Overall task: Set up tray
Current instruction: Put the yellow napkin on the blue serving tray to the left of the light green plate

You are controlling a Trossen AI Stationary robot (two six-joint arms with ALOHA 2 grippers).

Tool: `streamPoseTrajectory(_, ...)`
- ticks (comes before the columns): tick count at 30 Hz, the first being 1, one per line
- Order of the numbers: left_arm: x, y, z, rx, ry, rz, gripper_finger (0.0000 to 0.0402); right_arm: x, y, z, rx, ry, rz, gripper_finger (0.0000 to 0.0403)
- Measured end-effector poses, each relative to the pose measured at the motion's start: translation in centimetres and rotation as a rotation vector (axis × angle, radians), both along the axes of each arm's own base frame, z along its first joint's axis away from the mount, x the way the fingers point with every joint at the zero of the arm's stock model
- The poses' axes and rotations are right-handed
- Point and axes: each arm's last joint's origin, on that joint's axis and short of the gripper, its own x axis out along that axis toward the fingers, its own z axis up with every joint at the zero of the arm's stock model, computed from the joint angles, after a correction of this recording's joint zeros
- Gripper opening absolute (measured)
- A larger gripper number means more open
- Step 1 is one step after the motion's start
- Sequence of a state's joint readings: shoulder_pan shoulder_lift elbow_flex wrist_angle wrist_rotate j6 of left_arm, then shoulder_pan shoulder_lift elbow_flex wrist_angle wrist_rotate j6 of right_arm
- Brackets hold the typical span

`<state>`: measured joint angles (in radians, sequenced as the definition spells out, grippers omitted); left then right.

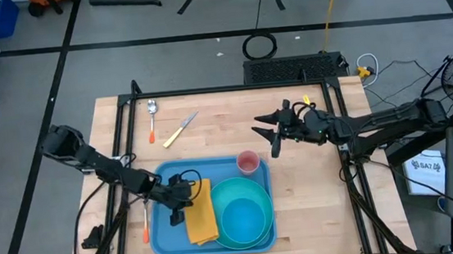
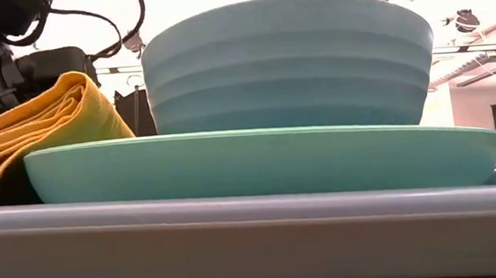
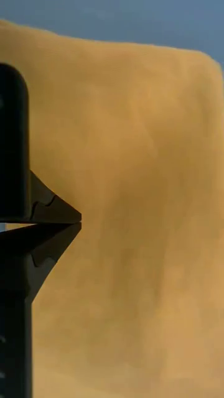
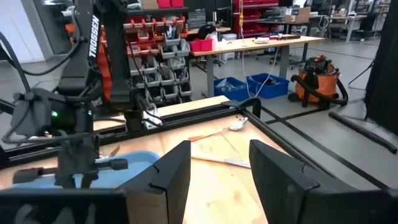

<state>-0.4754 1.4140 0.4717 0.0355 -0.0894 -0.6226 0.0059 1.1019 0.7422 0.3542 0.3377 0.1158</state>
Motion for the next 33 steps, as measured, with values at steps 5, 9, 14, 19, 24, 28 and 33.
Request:
streamPoseTrajectory(5,-0.6,0.5,-0.5,-0.020,0.117,0.057,0.0001,0.0,0.0,0.0,-0.007,0.002,0.001,0.0153)
streamPoseTrajectory(9,-0.8,0.4,-0.5,-0.029,0.144,0.059,0.0001,0.0,0.0,0.0,-0.011,0.003,0.001,0.0152)
streamPoseTrajectory(14,-1.2,0.4,-0.7,-0.054,0.205,0.048,0.0001,0.0,0.0,0.0,-0.021,0.007,0.001,0.0148)
streamPoseTrajectory(19,-1.7,0.5,-0.9,-0.074,0.279,0.055,0.0000,0.0,0.0,0.0,-0.021,0.007,0.001,0.0148)
streamPoseTrajectory(24,-2.2,0.6,-0.9,-0.074,0.318,0.070,0.0000,0.0,0.0,0.0,-0.021,0.008,0.001,0.0146)
streamPoseTrajectory(28,-3.3,0.9,-0.4,-0.046,0.377,0.129,0.0000,0.0,0.0,-0.1,-0.021,0.016,0.003,0.0145)
streamPoseTrajectory(33,-4.9,1.8,0.3,0.051,0.405,0.236,0.0000,0.0,0.0,-0.2,-0.019,0.025,0.003,0.0144)
